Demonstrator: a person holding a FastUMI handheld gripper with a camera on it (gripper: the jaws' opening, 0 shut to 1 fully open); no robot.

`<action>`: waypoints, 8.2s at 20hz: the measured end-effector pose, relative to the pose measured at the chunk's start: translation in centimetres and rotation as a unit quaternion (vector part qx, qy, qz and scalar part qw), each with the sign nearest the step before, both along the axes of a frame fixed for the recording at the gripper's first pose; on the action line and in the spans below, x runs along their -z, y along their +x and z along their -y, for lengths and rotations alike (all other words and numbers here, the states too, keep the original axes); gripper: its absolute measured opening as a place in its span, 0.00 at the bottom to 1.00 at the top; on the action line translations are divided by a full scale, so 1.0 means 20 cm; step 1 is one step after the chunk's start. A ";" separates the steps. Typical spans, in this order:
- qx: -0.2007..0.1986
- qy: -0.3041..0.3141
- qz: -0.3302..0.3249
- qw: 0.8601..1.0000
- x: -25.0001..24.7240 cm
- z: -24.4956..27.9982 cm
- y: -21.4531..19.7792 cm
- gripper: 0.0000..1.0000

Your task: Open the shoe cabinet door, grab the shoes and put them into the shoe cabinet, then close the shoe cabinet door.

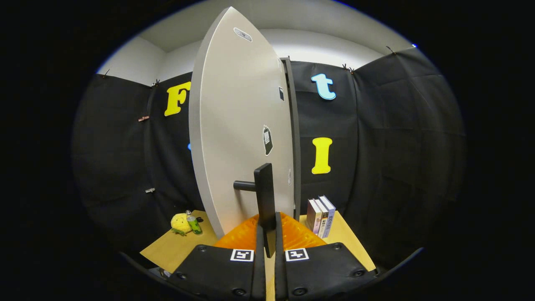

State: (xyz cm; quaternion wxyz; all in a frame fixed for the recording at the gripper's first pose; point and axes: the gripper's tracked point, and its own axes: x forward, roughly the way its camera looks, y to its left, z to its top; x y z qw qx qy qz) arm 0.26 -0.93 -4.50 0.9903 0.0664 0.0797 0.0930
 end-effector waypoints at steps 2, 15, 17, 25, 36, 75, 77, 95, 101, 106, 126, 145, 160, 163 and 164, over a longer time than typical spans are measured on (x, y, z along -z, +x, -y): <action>-0.003 0.002 0.003 1.000 0.00 0.03 0.00 0.12; 0.027 0.028 0.022 0.999 -0.05 0.30 -0.02 0.07; 0.014 0.039 0.021 0.999 -0.06 0.28 -0.02 0.08; 0.029 0.033 0.028 0.999 -0.06 0.32 -0.03 0.10; 0.030 0.015 0.032 0.999 -0.02 0.21 -0.33 0.25; 0.027 0.019 -0.268 0.963 2.37 -0.86 0.03 0.65; 0.042 0.013 -0.246 0.968 2.37 -0.84 0.08 0.64; 0.072 -0.011 -0.171 0.982 2.06 -0.67 0.25 0.06; 0.053 -0.015 -0.153 0.987 1.50 -0.70 0.31 0.06; 0.052 -0.039 -0.145 0.987 1.12 -0.73 0.46 0.06; 0.016 -0.061 -0.094 0.994 0.48 -1.00 1.79 0.06; 0.013 -0.215 -0.139 0.967 0.94 -1.19 2.25 0.06; 0.012 -0.073 -0.169 0.983 0.85 -1.26 2.07 0.59; 0.008 -0.055 -0.157 0.986 0.77 -1.26 1.98 0.78; 0.009 -0.049 -0.151 0.987 0.74 -1.25 1.96 0.80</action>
